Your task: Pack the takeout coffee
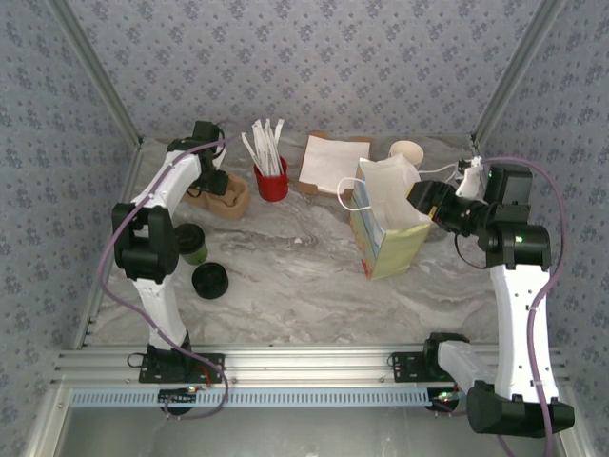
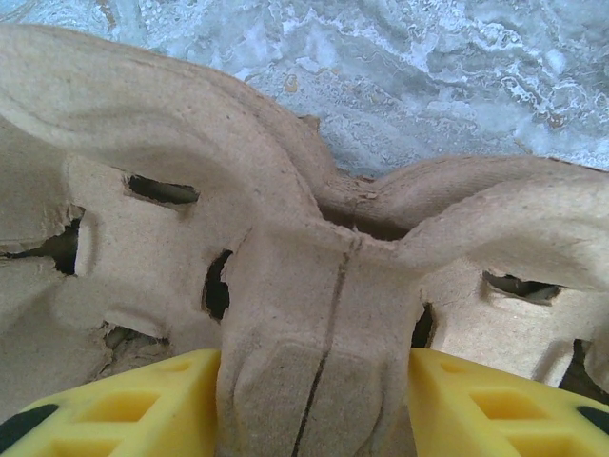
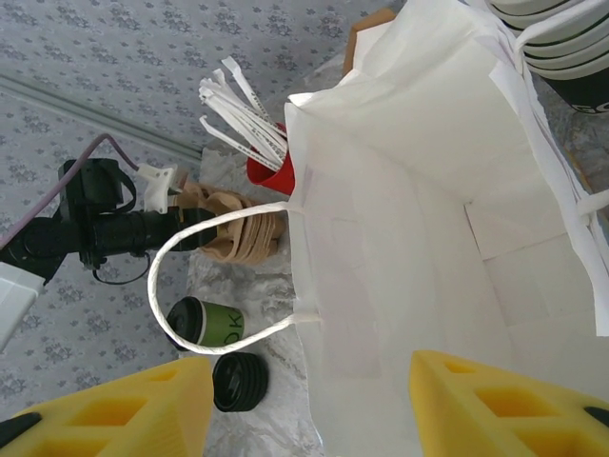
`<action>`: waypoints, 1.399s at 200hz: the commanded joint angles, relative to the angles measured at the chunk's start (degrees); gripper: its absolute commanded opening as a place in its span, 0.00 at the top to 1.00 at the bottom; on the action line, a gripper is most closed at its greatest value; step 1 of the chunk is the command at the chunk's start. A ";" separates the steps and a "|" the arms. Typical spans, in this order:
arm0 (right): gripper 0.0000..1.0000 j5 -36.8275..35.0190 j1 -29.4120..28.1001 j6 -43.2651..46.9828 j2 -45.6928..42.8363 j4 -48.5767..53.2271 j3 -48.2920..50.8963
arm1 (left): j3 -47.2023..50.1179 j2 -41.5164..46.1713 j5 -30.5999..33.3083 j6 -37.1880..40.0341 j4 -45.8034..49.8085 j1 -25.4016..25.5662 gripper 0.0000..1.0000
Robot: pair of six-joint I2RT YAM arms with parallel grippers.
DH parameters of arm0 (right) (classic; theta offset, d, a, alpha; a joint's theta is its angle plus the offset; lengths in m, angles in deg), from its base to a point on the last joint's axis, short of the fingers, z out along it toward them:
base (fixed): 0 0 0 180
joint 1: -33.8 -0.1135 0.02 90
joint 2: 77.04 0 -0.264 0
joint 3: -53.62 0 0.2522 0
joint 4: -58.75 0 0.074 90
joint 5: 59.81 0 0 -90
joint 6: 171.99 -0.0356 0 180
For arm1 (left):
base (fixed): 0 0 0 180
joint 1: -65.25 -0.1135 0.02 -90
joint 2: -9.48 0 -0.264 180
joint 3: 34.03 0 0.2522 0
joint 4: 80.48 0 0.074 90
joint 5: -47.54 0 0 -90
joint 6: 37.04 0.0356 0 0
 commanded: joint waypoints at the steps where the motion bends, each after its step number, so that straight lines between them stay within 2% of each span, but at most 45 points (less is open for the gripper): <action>1: 0.41 1.46 0.30 -0.39 -0.35 -1.06 0.13 | -2.03 2.24 -0.47 0.04 -0.03 -0.11 0.47; 107: 0.41 1.66 0.21 -0.57 -0.66 -1.09 0.10 | -3.62 4.66 0.13 0.54 1.39 -0.15 0.47; 133: 0.41 1.68 0.22 -0.56 -0.64 -1.09 0.13 | -4.35 2.91 0.18 1.31 2.38 -0.18 0.41; 215: 0.41 1.58 0.25 -0.65 -0.12 -1.64 0.23 | -5.02 -2.22 -0.37 1.75 2.98 -0.48 0.41; 265: 0.41 1.85 0.23 -1.00 0.17 -2.25 0.62 | -5.28 -2.98 -0.19 1.86 2.93 -0.55 0.47; 280: 0.41 1.77 0.29 -0.92 0.18 -2.27 0.69 | -5.29 -2.82 -0.03 1.93 3.13 -0.53 0.52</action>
